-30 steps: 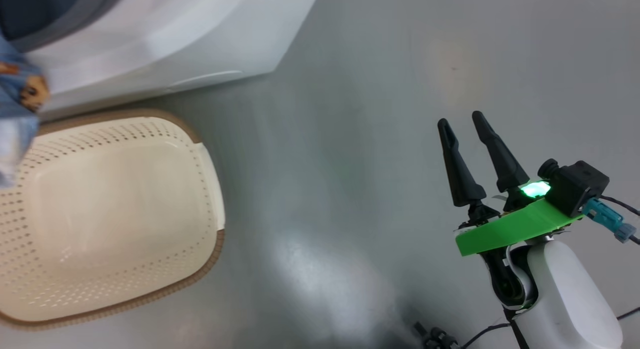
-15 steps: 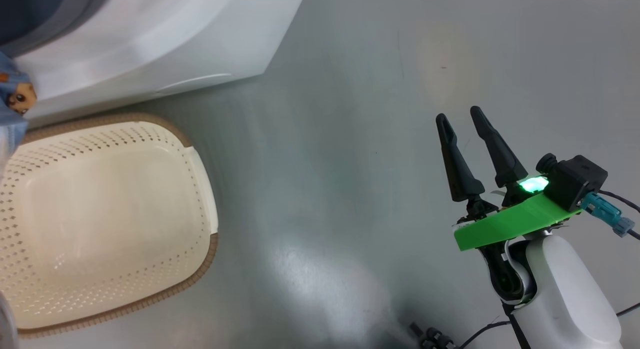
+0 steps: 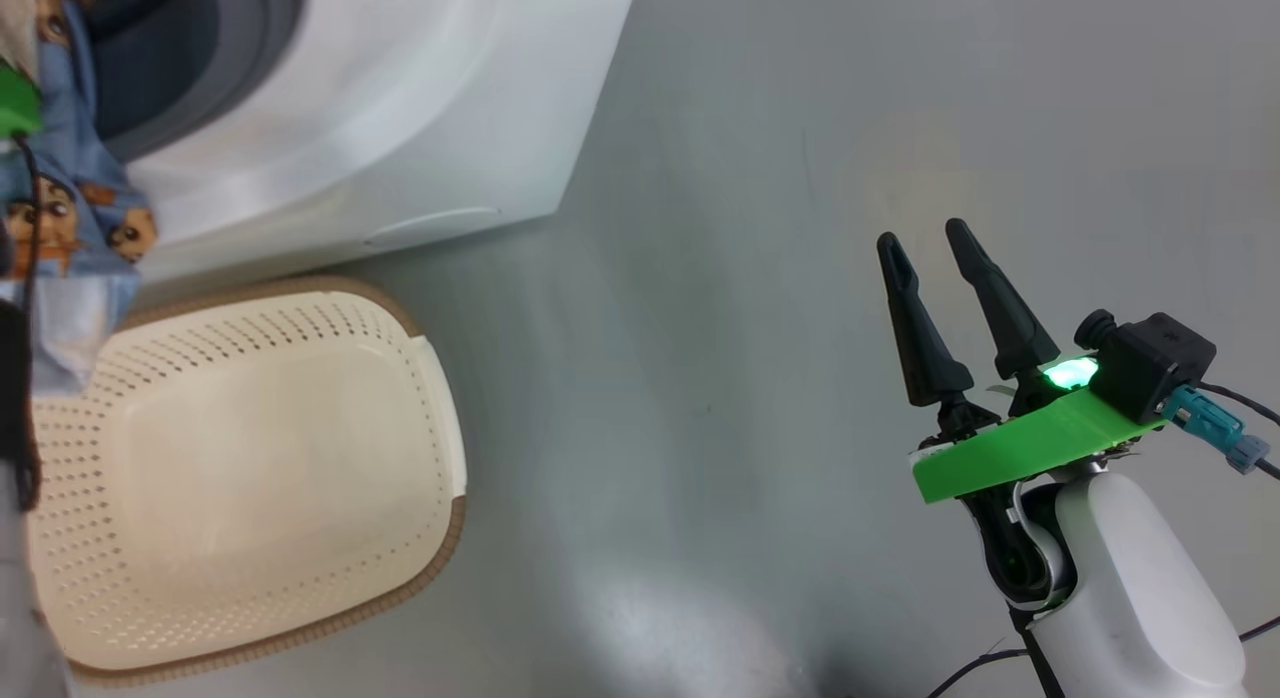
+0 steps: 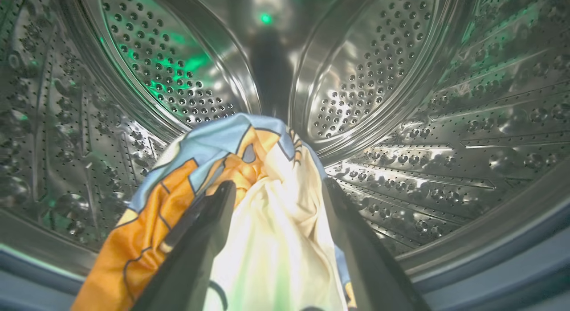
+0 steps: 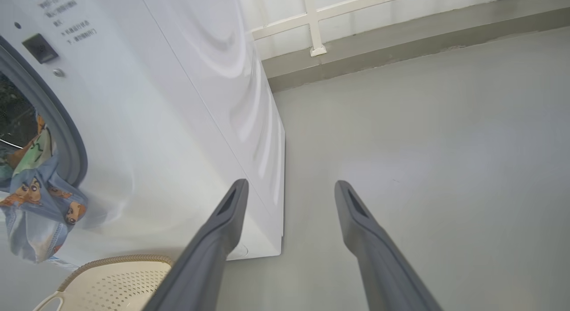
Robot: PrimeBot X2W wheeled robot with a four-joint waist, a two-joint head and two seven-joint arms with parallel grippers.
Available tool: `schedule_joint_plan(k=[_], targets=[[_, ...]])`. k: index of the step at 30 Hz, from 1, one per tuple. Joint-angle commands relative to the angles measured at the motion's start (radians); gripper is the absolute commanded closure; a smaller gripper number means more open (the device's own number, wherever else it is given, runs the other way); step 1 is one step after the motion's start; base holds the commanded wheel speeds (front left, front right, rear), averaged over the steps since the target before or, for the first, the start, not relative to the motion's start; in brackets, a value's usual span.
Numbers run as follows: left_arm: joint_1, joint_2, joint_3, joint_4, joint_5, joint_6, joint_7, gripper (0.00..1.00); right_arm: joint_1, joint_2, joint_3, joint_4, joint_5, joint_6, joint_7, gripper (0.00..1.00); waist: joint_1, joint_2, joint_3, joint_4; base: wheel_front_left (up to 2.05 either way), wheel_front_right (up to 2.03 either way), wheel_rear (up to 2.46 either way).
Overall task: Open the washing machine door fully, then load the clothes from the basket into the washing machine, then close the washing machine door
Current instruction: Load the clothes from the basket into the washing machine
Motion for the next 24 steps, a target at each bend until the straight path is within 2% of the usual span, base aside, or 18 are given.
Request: schedule_joint_plan(k=[1,12,24], targets=[[0.043,0.040,-0.001,-0.048,-0.002,-0.001,-0.005,0.00,0.013,-0.009,0.020,-0.017,0.005,0.001,-0.005,0.00,0.0000,-0.0001,-0.044,0.019,0.00,0.00,0.00],[0.269,0.024,-0.011,-0.240,-0.002,-0.001,-0.005,0.00,0.031,-0.013,0.007,-0.040,0.017,0.001,-0.005,0.00,0.0000,-0.0001,-0.104,0.058,0.00,0.00,0.00],[0.587,-0.029,0.002,-0.496,0.017,-0.001,-0.005,0.00,0.065,-0.045,-0.018,-0.050,0.006,0.001,-0.005,0.00,0.0000,-0.0001,-0.180,0.119,0.00,0.00,0.00]])
